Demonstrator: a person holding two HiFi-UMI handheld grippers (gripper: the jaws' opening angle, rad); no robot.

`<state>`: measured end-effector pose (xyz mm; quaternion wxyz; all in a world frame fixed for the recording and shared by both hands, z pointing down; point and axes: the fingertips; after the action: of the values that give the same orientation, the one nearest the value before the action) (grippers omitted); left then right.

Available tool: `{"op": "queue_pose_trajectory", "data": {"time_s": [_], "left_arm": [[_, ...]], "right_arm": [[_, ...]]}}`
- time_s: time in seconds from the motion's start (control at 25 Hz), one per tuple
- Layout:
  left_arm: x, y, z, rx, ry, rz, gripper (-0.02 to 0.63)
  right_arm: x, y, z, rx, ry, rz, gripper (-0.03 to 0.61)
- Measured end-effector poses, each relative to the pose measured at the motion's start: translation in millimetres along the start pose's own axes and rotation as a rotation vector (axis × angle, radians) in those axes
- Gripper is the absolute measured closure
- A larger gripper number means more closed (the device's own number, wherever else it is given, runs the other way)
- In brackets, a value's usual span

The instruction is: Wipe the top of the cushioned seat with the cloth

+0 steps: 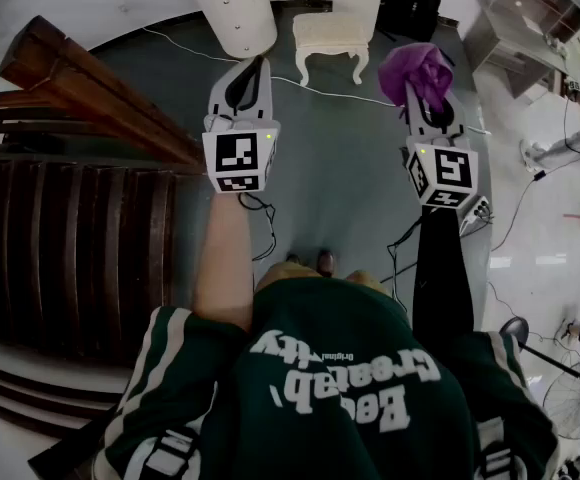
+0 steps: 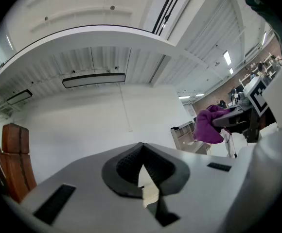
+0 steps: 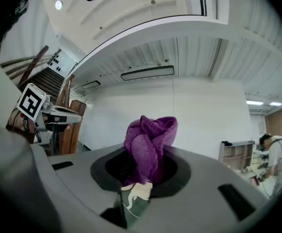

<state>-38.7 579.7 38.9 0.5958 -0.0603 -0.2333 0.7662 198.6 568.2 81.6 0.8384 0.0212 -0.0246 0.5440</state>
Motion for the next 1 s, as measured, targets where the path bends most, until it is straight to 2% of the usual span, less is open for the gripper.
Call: {"op": "queue_pose_trajectory", "data": {"time_s": [1.0], "left_arm": [[-2.7,10.2,8.2,0.002,0.004,0.02,0.6]], "right_arm": [[-13.0,15.4,17.8,-0.029,0.029,-0.047,0.486]]}}
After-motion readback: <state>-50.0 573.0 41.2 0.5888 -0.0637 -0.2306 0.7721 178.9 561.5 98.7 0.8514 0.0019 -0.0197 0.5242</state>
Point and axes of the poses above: the fingertips, and each gripper's own axes: x backward along the fingers, y to its left, z out of its underside, and after that the axes turned 10 degrees about -x, right-handed
